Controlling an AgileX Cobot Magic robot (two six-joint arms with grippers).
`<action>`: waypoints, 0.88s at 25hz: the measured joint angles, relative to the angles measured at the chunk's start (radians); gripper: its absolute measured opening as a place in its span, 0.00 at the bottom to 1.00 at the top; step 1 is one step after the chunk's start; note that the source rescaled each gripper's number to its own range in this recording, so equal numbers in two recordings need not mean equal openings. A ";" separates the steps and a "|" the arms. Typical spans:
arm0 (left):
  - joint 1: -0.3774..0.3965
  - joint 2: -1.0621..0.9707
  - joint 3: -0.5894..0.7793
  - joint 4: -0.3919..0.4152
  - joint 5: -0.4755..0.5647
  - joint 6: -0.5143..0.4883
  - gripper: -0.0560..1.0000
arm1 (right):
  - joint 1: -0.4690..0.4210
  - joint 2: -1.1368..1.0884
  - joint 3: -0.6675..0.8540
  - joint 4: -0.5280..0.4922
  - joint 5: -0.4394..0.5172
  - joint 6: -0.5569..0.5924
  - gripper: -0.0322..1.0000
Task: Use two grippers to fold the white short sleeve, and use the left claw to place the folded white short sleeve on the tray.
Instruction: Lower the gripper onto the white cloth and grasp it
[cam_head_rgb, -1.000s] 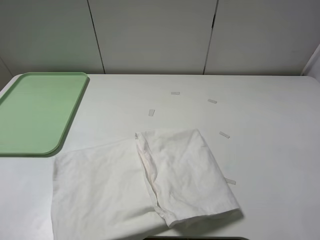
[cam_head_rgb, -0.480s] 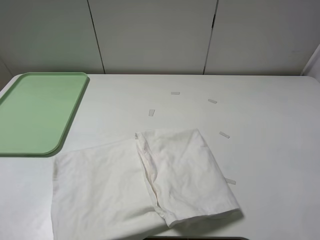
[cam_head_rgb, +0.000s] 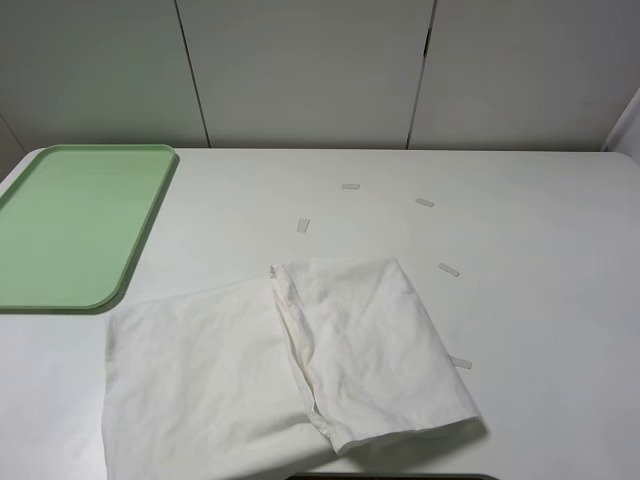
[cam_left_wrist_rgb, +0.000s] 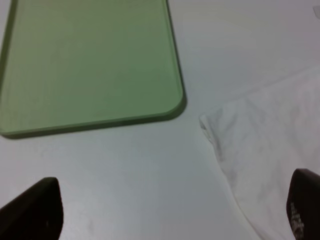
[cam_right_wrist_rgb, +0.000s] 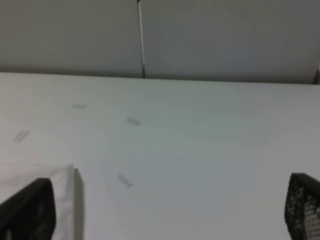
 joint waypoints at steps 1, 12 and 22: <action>0.000 0.000 0.000 0.000 0.000 0.000 0.89 | 0.000 0.000 0.002 0.001 0.000 -0.001 1.00; 0.000 0.000 0.000 0.000 0.000 0.000 0.89 | 0.000 0.000 0.004 0.006 0.053 -0.001 1.00; 0.000 0.000 0.000 0.000 0.000 0.000 0.89 | 0.000 0.000 0.026 -0.013 0.113 0.021 1.00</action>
